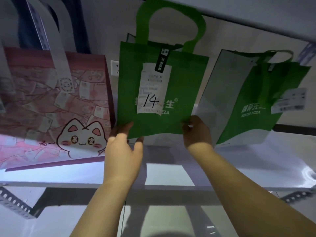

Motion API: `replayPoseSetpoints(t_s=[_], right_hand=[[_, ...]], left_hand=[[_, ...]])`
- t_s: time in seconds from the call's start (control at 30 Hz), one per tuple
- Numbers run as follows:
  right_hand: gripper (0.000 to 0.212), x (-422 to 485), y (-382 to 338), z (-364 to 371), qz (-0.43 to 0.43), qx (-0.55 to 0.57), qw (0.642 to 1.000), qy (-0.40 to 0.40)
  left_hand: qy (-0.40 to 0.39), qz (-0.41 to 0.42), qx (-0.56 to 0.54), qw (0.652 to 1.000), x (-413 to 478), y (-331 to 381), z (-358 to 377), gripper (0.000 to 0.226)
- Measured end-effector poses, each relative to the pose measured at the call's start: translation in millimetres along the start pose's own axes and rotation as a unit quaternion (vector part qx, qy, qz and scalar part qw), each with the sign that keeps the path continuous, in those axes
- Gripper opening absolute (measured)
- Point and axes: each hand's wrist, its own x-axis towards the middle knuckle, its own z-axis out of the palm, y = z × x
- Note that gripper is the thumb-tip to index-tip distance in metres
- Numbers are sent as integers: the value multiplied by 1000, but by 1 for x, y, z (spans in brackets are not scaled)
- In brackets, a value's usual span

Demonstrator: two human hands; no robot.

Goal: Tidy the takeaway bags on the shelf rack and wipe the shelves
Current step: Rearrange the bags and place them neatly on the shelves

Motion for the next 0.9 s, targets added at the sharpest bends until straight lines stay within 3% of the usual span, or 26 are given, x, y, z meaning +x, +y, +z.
replayPoseSetpoints(t_s=[0.2, 0.4, 0.53, 0.67, 0.9], right_hand=[[11, -2, 10, -7, -10, 0, 1000, 23], [14, -28, 38, -20, -19, 93, 994, 55], [31, -43, 48, -30, 39, 194, 980, 22], [28, -57, 53, -41, 42, 208, 976, 39], [16, -94, 66, -61, 20, 199, 978, 65]], left_hand=[[-14, -15, 3, 1000, -4, 3, 10, 53], [16, -29, -14, 999, -9, 12, 18, 26], [19, -45, -10, 999, -10, 12, 21, 23], [33, -52, 3, 998, -11, 12, 21, 21], [29, 43, -51, 997, -45, 19, 12, 12]])
